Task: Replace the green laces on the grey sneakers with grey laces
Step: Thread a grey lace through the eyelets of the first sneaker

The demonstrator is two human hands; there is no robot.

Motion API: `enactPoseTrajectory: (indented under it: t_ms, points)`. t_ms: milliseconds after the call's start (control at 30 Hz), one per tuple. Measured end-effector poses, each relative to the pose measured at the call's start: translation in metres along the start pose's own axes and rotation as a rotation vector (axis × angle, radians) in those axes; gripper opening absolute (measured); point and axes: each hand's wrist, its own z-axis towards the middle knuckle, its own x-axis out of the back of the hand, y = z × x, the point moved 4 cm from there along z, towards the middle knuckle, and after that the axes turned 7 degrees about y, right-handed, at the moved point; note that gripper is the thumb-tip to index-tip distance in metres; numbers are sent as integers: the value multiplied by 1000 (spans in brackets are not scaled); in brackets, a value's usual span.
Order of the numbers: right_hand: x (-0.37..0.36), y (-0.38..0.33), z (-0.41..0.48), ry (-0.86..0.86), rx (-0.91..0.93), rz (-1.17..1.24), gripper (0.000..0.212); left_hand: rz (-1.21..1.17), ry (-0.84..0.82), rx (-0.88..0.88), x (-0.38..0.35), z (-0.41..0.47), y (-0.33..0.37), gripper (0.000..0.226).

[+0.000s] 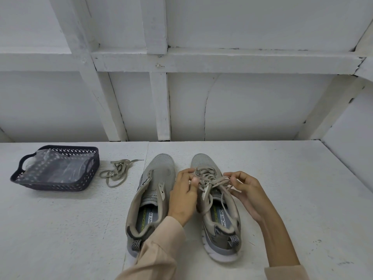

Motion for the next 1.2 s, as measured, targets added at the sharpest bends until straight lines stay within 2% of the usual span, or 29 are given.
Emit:
enactPoseTrajectory:
  t_ms: [67, 167, 300, 433, 533, 600, 700, 800, 867, 967, 1000, 1067, 1133, 1200]
  points:
    - [-1, -1, -3, -26, 12, -23, 28, -25, 1, 29, 1, 1, 2, 20]
    - [-7, -10, -8, -75, 83, -182, 26, -61, -41, 11, -1, 1, 12, 34]
    - [-14, -14, -7, -48, 172, -296, 19, -53, -80, -57, -5, 0, 17, 14]
    - [-10, -9, -2, -12, 137, -224, 4, -18, 16, -54, -4, 2, 6, 14]
    - [-5, -1, 1, 92, 34, -69, 13, -122, 99, 39, -2, 2, -5, 18]
    - [-4, 1, 0, 140, 24, -37, 14, -158, 96, 70, -3, 3, -10, 25]
    - [-7, -2, -3, 80, 55, -71, 18, -150, 56, 75, -2, 5, -3, 26]
    - [-11, -8, -4, -8, 114, -200, 27, -60, -25, -50, -2, 2, 12, 30]
    - [-12, -10, -5, -7, 160, -237, 27, -28, -52, -109, -4, 1, 17, 24]
    - [-11, -7, -2, 4, 181, -260, 29, -3, -34, -122, -5, 1, 13, 27]
    - [-10, -6, -2, -3, 176, -255, 27, 10, -29, -110, -5, 2, 10, 21]
    - [-11, -3, -1, -11, 147, -226, 24, 31, -7, -117, -6, 2, 8, 17]
    - [-13, -1, -2, -9, 111, -188, 29, 39, 30, -125, -6, 2, 5, 23]
    - [-11, 1, -2, 13, 75, -138, 29, 19, 60, -75, -6, 3, -1, 20]
